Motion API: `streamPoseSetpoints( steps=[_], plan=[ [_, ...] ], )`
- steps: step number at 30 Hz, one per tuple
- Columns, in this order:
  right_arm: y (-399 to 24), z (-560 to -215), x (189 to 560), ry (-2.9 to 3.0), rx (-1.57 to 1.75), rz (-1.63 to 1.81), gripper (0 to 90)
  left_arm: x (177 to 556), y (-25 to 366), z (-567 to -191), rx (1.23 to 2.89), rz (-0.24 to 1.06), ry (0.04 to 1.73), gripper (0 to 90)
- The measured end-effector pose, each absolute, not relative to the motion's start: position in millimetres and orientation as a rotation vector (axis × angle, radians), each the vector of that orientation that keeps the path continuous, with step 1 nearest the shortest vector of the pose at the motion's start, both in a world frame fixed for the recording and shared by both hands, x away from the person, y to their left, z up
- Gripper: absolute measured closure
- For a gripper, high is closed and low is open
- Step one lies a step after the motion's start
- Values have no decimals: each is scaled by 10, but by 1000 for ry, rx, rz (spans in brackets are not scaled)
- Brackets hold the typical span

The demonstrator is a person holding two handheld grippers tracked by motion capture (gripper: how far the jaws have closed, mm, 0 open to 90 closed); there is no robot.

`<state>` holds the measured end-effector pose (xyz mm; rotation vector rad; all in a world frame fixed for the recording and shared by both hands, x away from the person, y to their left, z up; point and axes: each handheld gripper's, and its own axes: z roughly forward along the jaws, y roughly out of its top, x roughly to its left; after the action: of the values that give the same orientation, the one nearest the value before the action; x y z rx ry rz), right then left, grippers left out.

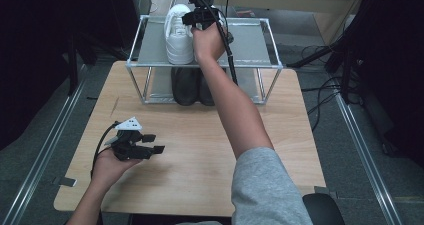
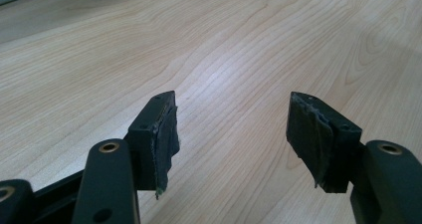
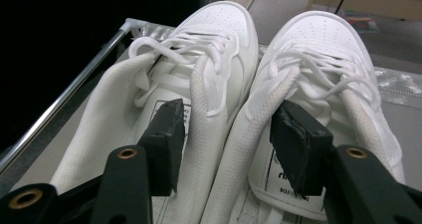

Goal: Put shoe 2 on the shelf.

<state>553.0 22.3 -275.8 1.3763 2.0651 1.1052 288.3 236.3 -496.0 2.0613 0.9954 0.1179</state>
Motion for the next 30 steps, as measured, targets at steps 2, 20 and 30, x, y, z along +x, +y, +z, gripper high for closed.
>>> streamPoseSetpoints(
  steps=[2,20,30],
  plan=[
    [192,-2754,5523,2085,1358,1121,464,2883,2363,-4960,2066,120,995,373],
    [29,-2580,5294,2234,1239,1195,432,2882,2363,-4967,2073,130,1003,373],
    [-79,-2536,5026,2279,1121,1296,409,2887,2376,-4974,2062,127,1008,372]
  ],
)
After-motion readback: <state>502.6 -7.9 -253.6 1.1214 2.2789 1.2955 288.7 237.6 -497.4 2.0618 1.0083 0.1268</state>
